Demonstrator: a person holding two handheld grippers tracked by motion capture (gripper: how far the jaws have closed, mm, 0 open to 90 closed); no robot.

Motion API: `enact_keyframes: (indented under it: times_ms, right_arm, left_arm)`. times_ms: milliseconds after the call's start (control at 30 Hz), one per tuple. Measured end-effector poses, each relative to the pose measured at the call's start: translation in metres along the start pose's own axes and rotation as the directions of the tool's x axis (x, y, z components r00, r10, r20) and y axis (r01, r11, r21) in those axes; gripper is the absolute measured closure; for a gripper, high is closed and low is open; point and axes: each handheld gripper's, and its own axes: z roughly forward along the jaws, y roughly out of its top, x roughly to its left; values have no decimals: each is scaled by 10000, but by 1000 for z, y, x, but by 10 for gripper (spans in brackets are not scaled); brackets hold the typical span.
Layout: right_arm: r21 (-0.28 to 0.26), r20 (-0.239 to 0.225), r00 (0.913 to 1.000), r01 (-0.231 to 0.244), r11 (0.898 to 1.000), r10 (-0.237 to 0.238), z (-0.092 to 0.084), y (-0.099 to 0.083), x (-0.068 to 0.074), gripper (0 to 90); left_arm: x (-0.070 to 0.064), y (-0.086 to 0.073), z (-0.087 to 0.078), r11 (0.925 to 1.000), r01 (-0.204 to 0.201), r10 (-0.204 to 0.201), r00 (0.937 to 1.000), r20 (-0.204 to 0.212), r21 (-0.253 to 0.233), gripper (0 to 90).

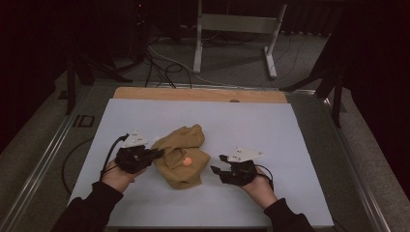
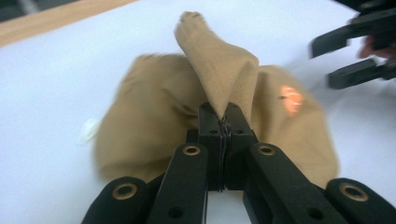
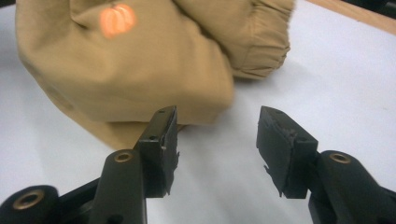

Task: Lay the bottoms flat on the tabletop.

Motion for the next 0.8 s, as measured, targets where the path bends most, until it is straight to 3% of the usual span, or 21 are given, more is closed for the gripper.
enact_keyframes:
  times_ms: [33, 100, 233, 300, 400, 567, 667, 767, 800]
  right_arm:
    - [51, 50, 10000, 72, 10000, -72, 3, 1, 2, 495]
    - [120, 17, 9999, 140, 9998, -140, 9, 2, 6, 502]
    - [165, -49, 9991, 415, 9990, -414, 19, 8, 11, 561]
    - [177, 19, 9986, 530, 9984, -531, 25, 11, 15, 566]
    - [224, -114, 9980, 625, 9978, -623, 35, 14, 18, 575]
    - [257, -85, 9979, 644, 9976, -642, 52, 22, 21, 576]
    - [179, -115, 9979, 642, 9978, -640, 63, 32, 21, 574]
    - [-162, -551, 9950, 827, 9964, -834, 70, 44, 25, 505]
    - [-277, -958, 9921, 784, 9965, -808, 72, 46, 27, 492]
  left_arm:
    - [6, -5, -2, 9999, 79, -76, 9994, -341, 105, 890]
    - [20, -15, -7, 9988, 467, -459, 9982, -395, 174, 890]
    - [43, -38, -14, 9909, 1323, -1301, 9881, -816, 228, 889]
    - [52, -48, -15, 9896, 1378, -1322, 9847, -1137, 424, 889]
    - [65, -63, -14, 9844, 1597, -1442, 9728, -1813, 739, 888]
    - [83, -76, -17, 9723, 2258, -2121, 9606, -1795, 598, 888]
    - [87, -78, -19, 9718, 2337, -2263, 9616, -1554, 310, 887]
    - [84, -78, -19, 9752, 2204, -2147, 9647, -1527, 216, 887]
    - [83, -77, -19, 9764, 2152, -2098, 9657, -1532, 198, 887]
